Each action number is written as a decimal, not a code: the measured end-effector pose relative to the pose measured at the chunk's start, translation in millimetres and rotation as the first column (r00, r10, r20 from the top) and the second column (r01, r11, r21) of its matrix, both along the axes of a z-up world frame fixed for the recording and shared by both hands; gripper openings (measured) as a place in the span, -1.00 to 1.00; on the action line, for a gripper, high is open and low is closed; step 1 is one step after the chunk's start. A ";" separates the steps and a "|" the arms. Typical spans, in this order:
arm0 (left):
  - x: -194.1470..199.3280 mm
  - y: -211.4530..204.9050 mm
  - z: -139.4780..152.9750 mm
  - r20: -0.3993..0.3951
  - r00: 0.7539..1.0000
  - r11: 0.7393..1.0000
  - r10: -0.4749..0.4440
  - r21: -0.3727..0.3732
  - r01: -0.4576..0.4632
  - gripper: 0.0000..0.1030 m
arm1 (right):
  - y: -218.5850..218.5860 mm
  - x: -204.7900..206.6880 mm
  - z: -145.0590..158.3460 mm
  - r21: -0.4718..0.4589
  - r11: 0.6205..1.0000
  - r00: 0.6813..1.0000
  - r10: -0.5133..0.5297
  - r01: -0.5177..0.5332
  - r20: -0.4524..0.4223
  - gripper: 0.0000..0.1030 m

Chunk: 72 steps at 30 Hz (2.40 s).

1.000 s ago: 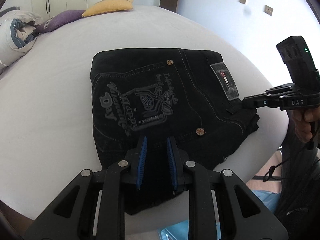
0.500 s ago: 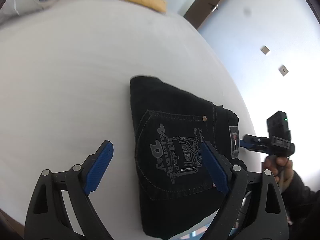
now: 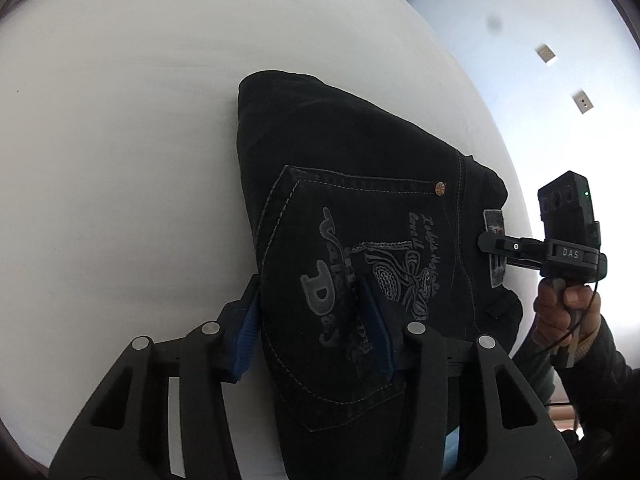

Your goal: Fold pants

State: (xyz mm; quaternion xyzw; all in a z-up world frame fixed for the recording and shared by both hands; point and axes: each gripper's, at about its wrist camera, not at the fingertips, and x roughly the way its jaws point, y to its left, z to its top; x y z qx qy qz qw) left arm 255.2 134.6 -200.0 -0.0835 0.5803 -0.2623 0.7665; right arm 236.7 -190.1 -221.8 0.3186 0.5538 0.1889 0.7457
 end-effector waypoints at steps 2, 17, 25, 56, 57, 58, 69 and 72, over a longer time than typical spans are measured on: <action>-1.7 -7.0 2.2 0.004 1.000 1.000 0.005 0.009 -0.005 -0.25 | 5.8 -0.6 5.1 -0.034 0.999 1.000 0.017 -0.016 0.027 -0.48; 31.0 -34.2 76.5 0.157 0.985 0.995 0.078 -0.070 -0.068 -0.57 | 5.0 26.2 111.3 -0.126 0.991 0.952 0.085 -0.049 0.294 -0.61; 125.4 -78.6 90.9 0.220 0.973 0.996 0.073 -0.071 -0.059 -0.57 | -33.6 116.9 133.3 -0.104 0.995 0.938 0.039 -0.003 0.344 -0.61; -54.5 -121.3 232.7 0.930 0.319 0.896 0.182 -0.023 -0.444 1.00 | -42.0 -65.6 281.2 -0.329 0.647 0.476 -0.059 0.687 0.877 1.00; -66.6 -119.3 243.8 0.937 0.284 0.889 0.204 -0.056 -0.454 1.00 | -33.2 -83.3 300.1 -0.323 0.615 0.421 -0.015 0.719 0.907 1.00; -79.8 -117.1 254.0 0.943 0.244 0.880 0.227 -0.090 -0.467 1.00 | -21.1 -87.9 313.9 -0.319 0.595 0.390 0.011 0.738 0.921 1.00; -132.5 -98.9 308.3 0.883 0.421 0.924 0.207 -0.034 -0.382 1.00 | -10.8 -171.5 412.6 -0.168 0.707 0.293 -0.058 0.687 0.954 1.00; -136.4 -95.1 298.4 0.848 0.482 0.923 0.221 -0.022 -0.384 1.00 | -10.6 -178.4 403.7 -0.215 0.703 0.374 -0.078 0.678 0.924 1.00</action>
